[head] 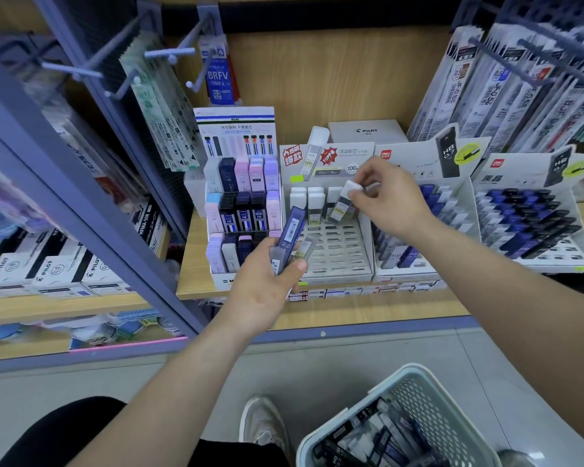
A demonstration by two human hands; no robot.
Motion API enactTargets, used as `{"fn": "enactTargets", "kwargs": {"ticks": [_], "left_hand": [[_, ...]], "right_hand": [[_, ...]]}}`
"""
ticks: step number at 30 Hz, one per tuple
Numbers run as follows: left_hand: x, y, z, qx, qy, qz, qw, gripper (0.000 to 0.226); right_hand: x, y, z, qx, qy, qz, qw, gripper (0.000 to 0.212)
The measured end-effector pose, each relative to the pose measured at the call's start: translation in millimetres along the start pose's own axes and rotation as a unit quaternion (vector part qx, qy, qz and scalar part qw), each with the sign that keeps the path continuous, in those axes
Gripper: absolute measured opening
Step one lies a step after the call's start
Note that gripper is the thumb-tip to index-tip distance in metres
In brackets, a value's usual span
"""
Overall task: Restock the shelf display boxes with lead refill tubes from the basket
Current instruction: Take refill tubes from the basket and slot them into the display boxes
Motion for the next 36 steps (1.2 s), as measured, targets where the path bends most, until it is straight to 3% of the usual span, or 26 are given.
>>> {"fn": "enactTargets", "kwargs": {"ticks": [10,17,25,31,34,36], "left_hand": [[0,-1,-3,-0.003,0.019,-0.008,1.000,0.016],[1,-5,-3,-0.002,0.021,-0.007,1.000,0.014],[3,-6,-5,-0.001,0.023,-0.008,1.000,0.015],[3,-5,-6,-0.010,0.019,-0.014,1.000,0.015],[3,-6,-7,-0.012,0.015,-0.023,1.000,0.015],[2,-8,-7,-0.013,0.010,-0.030,0.999,0.015]], "right_hand": [[7,-1,5,-0.066,0.049,-0.033,0.996,0.015],[10,-8,2,-0.098,0.083,0.006,0.992,0.008],[9,-20,5,-0.180,0.138,0.018,0.974,0.015],[-11,-13,-8,-0.098,0.100,0.037,0.989,0.022],[-37,-16,-29,0.048,0.066,-0.073,0.994,0.021],[-47,-21,-37,0.059,0.063,-0.143,0.986,0.023]]}}
Point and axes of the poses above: each hand's wrist, its own x-axis towards the middle knuckle, its own y-axis out of the back of the hand, z = x × y, the point moved 1 cm from there along x, towards the middle knuckle, and after that the axes turned 13 degrees about -y, right-handed, at the moved point
